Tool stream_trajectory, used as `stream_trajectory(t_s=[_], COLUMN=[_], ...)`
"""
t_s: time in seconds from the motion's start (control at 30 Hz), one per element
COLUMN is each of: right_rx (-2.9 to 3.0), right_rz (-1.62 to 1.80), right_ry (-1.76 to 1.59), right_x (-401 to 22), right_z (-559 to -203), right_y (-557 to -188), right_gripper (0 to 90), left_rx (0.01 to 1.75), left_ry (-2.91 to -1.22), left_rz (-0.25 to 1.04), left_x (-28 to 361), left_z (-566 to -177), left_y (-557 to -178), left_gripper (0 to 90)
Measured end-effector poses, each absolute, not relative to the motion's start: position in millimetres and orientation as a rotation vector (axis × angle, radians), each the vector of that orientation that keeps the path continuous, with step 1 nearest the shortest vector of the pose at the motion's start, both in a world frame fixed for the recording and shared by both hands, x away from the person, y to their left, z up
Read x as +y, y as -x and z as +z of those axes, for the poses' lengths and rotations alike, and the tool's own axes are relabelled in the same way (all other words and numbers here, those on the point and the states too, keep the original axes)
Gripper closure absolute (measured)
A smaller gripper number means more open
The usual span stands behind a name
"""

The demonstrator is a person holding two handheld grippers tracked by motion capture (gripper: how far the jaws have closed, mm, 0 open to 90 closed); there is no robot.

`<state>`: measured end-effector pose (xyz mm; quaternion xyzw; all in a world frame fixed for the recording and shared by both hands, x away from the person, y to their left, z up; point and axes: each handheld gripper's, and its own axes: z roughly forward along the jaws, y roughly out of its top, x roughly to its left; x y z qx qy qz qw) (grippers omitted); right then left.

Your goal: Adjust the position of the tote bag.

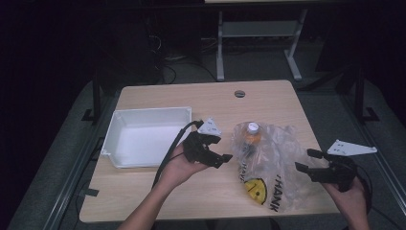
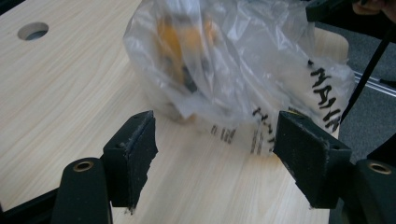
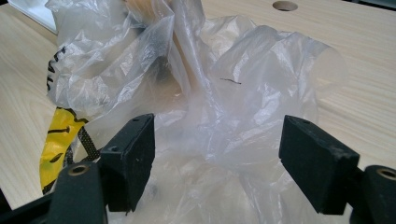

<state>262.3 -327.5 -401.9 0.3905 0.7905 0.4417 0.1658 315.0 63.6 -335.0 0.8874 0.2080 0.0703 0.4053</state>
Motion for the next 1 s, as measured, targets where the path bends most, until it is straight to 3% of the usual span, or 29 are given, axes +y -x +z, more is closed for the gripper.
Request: stream_trajectory(t_s=[0.67, 1.0], right_rx=[2.242, 2.243], right_rz=[1.271, 1.276], right_ry=[-1.108, -1.096], right_x=[-330, -329], right_z=[-401, -400], right_y=[-260, -260], right_gripper=[26.6, 26.8], left_rx=[0.499, 0.496], left_ry=[-2.326, -2.340], left_rz=[0.181, 0.232], left_x=[12, 6], left_z=[-332, -340], left_y=[-345, -355], left_gripper=[36.9, 53.8])
